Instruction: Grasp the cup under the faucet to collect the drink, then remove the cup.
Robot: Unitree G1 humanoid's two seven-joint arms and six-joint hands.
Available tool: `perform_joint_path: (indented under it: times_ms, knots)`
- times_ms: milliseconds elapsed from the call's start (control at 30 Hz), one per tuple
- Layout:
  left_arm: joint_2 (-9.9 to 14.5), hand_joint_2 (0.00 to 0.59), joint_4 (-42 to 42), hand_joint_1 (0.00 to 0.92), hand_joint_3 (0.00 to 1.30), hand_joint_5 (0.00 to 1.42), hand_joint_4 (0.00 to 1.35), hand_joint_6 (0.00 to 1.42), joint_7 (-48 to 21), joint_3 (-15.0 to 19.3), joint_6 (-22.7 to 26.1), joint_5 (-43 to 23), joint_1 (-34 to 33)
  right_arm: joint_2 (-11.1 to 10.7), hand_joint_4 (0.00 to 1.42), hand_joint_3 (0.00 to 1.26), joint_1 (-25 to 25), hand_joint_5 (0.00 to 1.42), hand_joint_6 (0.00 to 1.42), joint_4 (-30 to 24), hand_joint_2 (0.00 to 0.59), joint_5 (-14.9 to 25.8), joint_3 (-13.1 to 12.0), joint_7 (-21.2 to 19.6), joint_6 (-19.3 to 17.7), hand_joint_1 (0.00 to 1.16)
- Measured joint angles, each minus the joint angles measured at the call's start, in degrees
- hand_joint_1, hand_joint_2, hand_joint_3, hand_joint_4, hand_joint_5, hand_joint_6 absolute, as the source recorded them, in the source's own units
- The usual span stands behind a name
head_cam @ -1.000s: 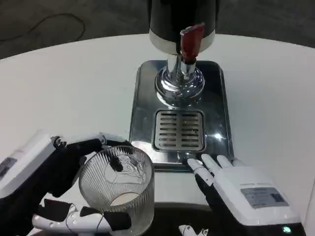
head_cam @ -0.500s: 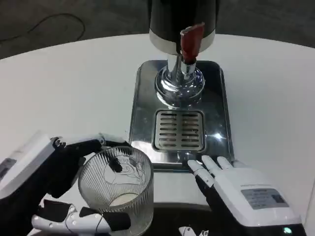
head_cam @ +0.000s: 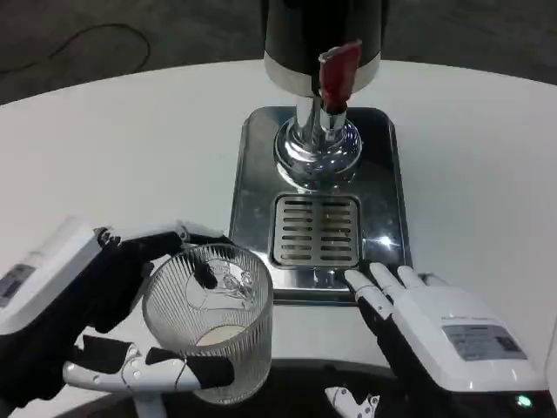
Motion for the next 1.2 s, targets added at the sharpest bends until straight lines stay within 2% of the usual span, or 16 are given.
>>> perform_joint_path:
  times_ms: [267, 400, 667, 1000, 1200]
  knots:
    - [0.0, 0.184, 3.7, 0.463, 1.05, 1.42, 1.23, 1.42, 0.0, -0.1, 0.9, 2.2, -4.4, 0.2, 0.00, 0.07, 0.3, 0.00, 0.00, -1.7, 0.422, 0.4, -0.7, 0.2, -0.1, 0.42]
    - [0.0, 0.184, 6.6, 0.463, 1.05, 1.42, 1.23, 1.42, 0.1, -1.3, 1.1, 3.3, -7.6, 0.2, 0.00, 0.07, 0.4, 0.00, 0.00, -2.4, 0.418, 1.3, -1.4, 1.0, -0.1, 0.42]
    - [0.0, 0.184, 15.7, 0.463, 1.05, 1.42, 1.23, 1.42, 2.4, -4.7, 1.5, 9.7, -17.2, 0.3, 0.00, 0.07, 0.4, 0.00, 0.00, -4.4, 0.416, 2.9, -3.6, 2.1, -0.2, 0.41]
    - [0.0, 0.184, 22.2, 0.463, 1.05, 1.42, 1.23, 1.42, 8.4, -9.8, 0.6, 18.5, -24.7, 0.2, 0.00, 0.07, 2.2, 0.00, 0.00, -6.4, 0.422, 4.9, -5.2, 2.6, -1.0, 0.39]
    - [-0.1, 0.184, 26.7, 0.463, 1.05, 1.42, 1.23, 1.42, 12.2, -12.8, 0.6, 21.4, -29.0, 0.2, 0.00, 0.07, 3.3, 0.00, 0.00, -7.2, 0.423, 6.1, -6.2, 2.6, -2.2, 0.39]
